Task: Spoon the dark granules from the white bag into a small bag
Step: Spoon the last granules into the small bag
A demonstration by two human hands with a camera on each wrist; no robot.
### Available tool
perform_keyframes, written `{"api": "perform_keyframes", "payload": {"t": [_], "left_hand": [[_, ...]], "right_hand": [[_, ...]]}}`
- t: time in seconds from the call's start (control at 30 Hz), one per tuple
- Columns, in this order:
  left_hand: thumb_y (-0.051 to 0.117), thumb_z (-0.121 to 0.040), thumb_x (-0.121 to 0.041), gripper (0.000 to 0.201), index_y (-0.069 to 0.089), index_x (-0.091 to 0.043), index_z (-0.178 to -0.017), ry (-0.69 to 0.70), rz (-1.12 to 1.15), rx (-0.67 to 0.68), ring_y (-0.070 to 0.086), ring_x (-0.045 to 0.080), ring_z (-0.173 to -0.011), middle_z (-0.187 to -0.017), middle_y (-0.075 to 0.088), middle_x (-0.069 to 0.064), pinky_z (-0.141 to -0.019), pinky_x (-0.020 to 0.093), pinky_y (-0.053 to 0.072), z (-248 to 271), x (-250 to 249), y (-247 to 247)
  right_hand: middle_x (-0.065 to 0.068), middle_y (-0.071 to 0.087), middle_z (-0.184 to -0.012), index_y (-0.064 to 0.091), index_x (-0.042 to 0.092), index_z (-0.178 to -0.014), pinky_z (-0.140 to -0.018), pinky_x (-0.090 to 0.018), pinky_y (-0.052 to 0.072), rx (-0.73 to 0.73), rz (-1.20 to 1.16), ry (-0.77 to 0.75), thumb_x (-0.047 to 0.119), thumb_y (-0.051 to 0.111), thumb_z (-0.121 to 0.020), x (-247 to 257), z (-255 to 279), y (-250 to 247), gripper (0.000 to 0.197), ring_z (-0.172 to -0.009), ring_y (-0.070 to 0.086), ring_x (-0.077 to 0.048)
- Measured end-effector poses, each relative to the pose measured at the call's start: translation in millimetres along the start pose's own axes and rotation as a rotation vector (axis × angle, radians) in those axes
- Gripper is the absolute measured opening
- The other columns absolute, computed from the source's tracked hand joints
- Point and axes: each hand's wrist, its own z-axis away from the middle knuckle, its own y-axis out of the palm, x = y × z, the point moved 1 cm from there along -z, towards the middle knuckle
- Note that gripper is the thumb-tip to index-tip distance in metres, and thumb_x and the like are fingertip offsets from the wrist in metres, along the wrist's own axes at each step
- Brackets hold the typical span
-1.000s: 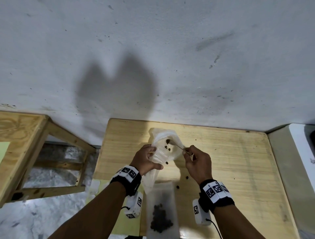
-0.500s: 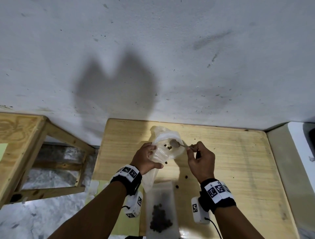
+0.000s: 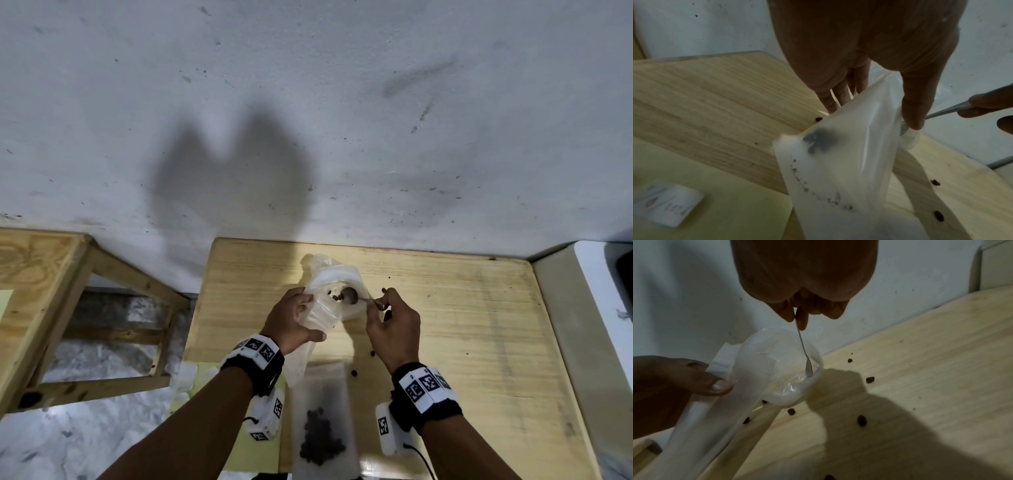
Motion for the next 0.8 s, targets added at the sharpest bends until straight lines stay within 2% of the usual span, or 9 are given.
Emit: {"api": "perform_keyframes", "payload": {"t": [0.13, 0.23, 0.33, 0.5, 0.67, 0.73, 0.8], "left_hand": [[0.095, -0.053, -0.012, 0.089, 0.055, -0.011, -0.133, 0.006, -0.009, 0.0, 0.054, 0.015, -0.123, -0.146, 0.039, -0.009, -0.097, 0.019, 0.042, -1.3, 0.7, 0.6], [0.095, -0.054, -0.014, 0.089, 0.055, -0.012, -0.133, 0.014, -0.024, 0.003, 0.054, 0.014, -0.122, -0.145, 0.039, -0.009, -0.097, 0.02, 0.042, -0.9, 1.5, 0.2], [0.095, -0.055, -0.015, 0.088, 0.055, -0.013, -0.133, 0.021, -0.027, -0.003, 0.053, 0.012, -0.12, -0.145, 0.039, -0.01, -0.097, 0.019, 0.042, 0.7, 1.2, -1.1], [0.094, -0.056, -0.015, 0.087, 0.055, -0.014, -0.133, 0.027, -0.036, 0.002, 0.052, 0.012, -0.121, -0.144, 0.037, -0.013, -0.098, 0.02, 0.042, 3.4, 0.3, -0.6], [0.094, -0.057, -0.015, 0.084, 0.055, -0.015, -0.132, 0.035, -0.056, 0.002, 0.051, 0.009, -0.114, -0.14, 0.036, -0.016, -0.092, 0.019, 0.043, 4.4, -2.0, -0.4], [0.094, -0.056, -0.015, 0.085, 0.055, -0.015, -0.132, 0.034, -0.053, 0.003, 0.052, 0.009, -0.116, -0.142, 0.036, -0.015, -0.094, 0.019, 0.044, 4.1, -1.0, -0.9], [0.095, -0.056, -0.015, 0.085, 0.056, -0.016, -0.131, 0.031, -0.049, 0.006, 0.052, 0.01, -0.116, -0.144, 0.037, -0.014, -0.096, 0.021, 0.045, 3.8, 0.1, -0.7]], "right_hand": [[-0.007, 0.042, -0.047, 0.042, 0.018, -0.071, -0.044, -0.028, 0.035, -0.04, -0.074, 0.076, 0.016, 0.067, -0.086, -2.2, 0.7, 1.6, 0.03, -0.038, 0.033, -0.016], [-0.015, 0.05, -0.055, 0.042, 0.018, -0.071, -0.045, -0.031, 0.037, -0.075, -0.106, 0.111, 0.013, 0.065, -0.086, -1.3, -0.1, 1.2, 0.028, -0.04, 0.034, -0.017], [-0.013, 0.053, -0.058, 0.043, 0.018, -0.073, -0.044, -0.036, 0.041, -0.086, -0.1, 0.106, 0.013, 0.065, -0.086, 0.8, -2.4, -0.7, 0.026, -0.041, 0.037, -0.017], [-0.004, 0.046, -0.048, 0.04, 0.021, -0.072, -0.044, -0.028, 0.035, -0.042, -0.058, 0.092, 0.013, 0.065, -0.085, 5.1, -2.4, 0.8, 0.029, -0.037, 0.034, -0.016], [-0.013, 0.058, -0.059, 0.043, 0.018, -0.072, -0.044, -0.028, 0.038, -0.081, -0.114, 0.154, 0.011, 0.063, -0.085, 6.8, -4.0, 5.4, 0.025, -0.038, 0.038, -0.018], [-0.011, 0.06, -0.063, 0.044, 0.015, -0.074, -0.044, -0.028, 0.038, -0.088, -0.139, 0.174, 0.009, 0.063, -0.085, 6.3, -3.7, 6.0, 0.023, -0.038, 0.039, -0.018], [-0.004, 0.059, -0.065, 0.045, 0.013, -0.075, -0.047, -0.027, 0.038, -0.107, -0.172, 0.219, 0.007, 0.063, -0.085, 4.8, -2.8, 8.4, 0.022, -0.041, 0.041, -0.017]]}}
